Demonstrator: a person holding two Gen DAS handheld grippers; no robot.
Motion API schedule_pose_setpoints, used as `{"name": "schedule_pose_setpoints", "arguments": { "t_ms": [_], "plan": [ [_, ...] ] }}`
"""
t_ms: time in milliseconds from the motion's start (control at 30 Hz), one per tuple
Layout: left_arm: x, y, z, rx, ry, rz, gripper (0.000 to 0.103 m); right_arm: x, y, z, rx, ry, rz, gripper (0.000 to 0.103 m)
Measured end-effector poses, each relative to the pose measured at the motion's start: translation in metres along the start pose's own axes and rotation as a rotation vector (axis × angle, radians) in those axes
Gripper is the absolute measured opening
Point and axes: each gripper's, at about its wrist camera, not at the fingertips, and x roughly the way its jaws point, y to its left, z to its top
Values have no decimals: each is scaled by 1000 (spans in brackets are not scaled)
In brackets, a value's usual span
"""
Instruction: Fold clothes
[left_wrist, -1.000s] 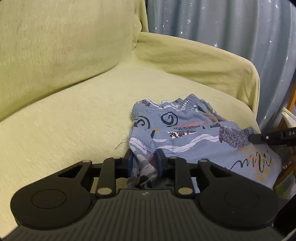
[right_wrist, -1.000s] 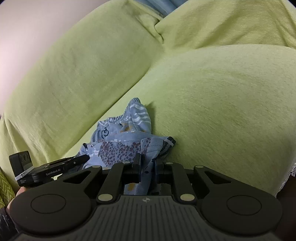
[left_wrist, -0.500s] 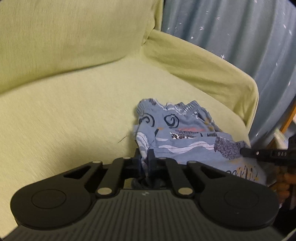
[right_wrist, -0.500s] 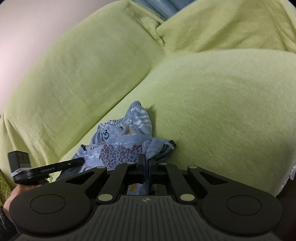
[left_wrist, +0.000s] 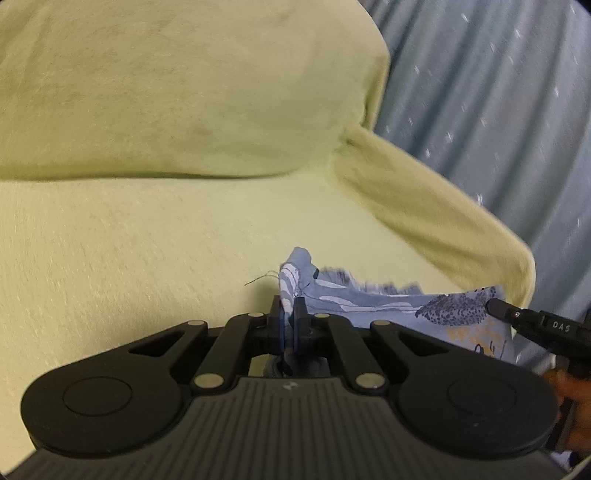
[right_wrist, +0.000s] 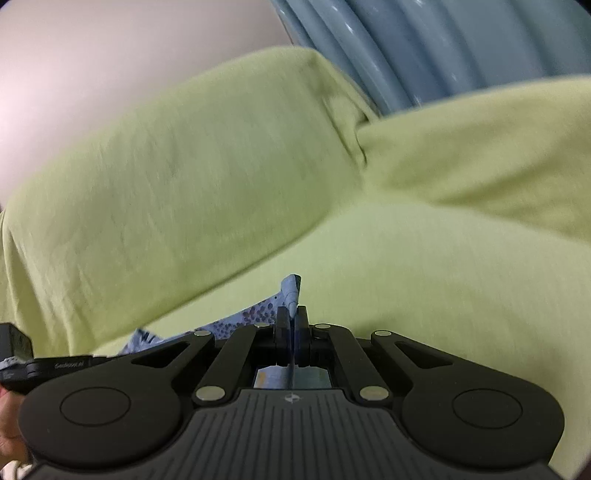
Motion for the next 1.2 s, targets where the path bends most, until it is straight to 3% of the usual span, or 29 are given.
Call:
{"name": "schedule_pose_setpoints", "arguments": {
  "t_ms": [67,300,400,467,567,700,800,1033,1133,1200],
  "plan": [
    [5,-2,4,-1,-26,8,2,16,-4,5,7,-7,-1,0],
    [37,7,-1,21,47,87,4,70,-33,-11,110,174,-64,4],
    [37,13,2,-20,29,129,4,70,-43,-11,147,157,-67,6],
    [33,27,3,-92,14,175,4,62,-46,-10,164,103,-108,20],
    [21,31,7,-103,-13,232,4,44,-49,-9,180,38,-141,22],
    [0,-3,12,80,-41,241,4,14,-37,-14,153,25,-73,22],
    [-6,-46,3,246,-24,183,6,-11,-27,-24,138,60,-11,24],
    [5,-144,-48,613,122,-3,18,-67,-27,-57,250,174,134,28],
    [15,-166,-81,753,198,-2,18,-63,-29,-67,255,247,179,33],
    [20,-164,-96,793,235,14,18,-50,-34,-72,293,268,190,33]
  ]
}}
